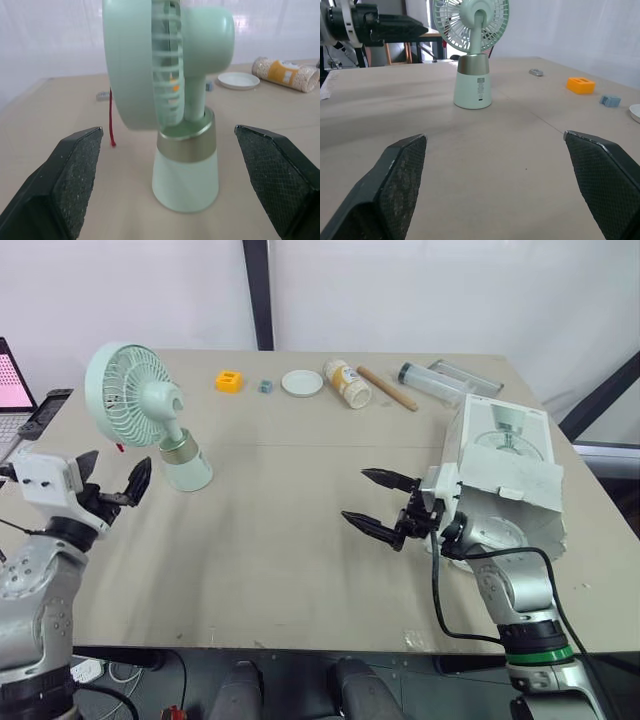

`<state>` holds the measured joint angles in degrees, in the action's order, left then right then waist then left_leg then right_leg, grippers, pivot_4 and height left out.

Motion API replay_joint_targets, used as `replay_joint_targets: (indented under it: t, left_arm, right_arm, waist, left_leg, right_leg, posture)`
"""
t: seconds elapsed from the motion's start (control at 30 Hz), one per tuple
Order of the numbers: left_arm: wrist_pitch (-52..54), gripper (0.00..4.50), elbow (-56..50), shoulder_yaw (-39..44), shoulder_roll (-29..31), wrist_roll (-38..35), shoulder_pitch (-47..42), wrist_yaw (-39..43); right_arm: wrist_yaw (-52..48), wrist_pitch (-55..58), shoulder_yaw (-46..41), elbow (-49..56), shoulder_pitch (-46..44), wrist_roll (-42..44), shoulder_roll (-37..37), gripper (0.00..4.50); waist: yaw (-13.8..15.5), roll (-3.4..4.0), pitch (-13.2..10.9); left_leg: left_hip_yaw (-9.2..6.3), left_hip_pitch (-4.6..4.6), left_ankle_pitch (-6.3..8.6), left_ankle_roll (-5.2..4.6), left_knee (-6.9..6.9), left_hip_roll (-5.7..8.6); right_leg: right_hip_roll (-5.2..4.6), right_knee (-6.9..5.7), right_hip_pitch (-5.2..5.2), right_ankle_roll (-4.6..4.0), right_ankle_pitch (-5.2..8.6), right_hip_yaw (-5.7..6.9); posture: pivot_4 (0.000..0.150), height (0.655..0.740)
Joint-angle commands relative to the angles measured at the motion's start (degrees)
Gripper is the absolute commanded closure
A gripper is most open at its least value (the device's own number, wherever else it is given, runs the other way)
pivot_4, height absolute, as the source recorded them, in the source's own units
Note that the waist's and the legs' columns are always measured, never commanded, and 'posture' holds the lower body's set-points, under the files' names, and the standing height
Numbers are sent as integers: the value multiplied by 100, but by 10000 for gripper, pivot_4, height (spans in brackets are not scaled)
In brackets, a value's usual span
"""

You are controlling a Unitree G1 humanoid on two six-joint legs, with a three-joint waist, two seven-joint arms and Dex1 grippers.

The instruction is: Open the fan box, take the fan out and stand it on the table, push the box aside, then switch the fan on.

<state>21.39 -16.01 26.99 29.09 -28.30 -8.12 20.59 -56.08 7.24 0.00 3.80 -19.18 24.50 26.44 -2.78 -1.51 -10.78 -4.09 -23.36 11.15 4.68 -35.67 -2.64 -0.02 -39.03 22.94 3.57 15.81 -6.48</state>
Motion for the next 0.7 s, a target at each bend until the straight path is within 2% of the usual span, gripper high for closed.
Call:
replay_joint_targets:
  t: [0.03, 0.7]
  left_arm:
    - [85, 0, 97, 119, 212, -113, -223, 54]
    - [170, 0, 1358, -232, 661, 24, -1416, 442]
  right_arm:
    - [-2, -108, -28, 63, -114, 6, -7, 137]
    - [159, -175, -15, 151, -9, -115, -67, 137]
  waist:
    - [0, 0, 0]
    - [-5, -5, -3]
  left_leg:
    - [0, 0, 0, 0, 0, 0]
    - [0, -1, 0, 1, 4, 0]
  right_leg:
    - [0, 0, 0, 0, 0, 0]
    - [0, 0, 3, -1, 0, 1]
  posture:
    - [1500, 7400]
    - [1500, 7400]
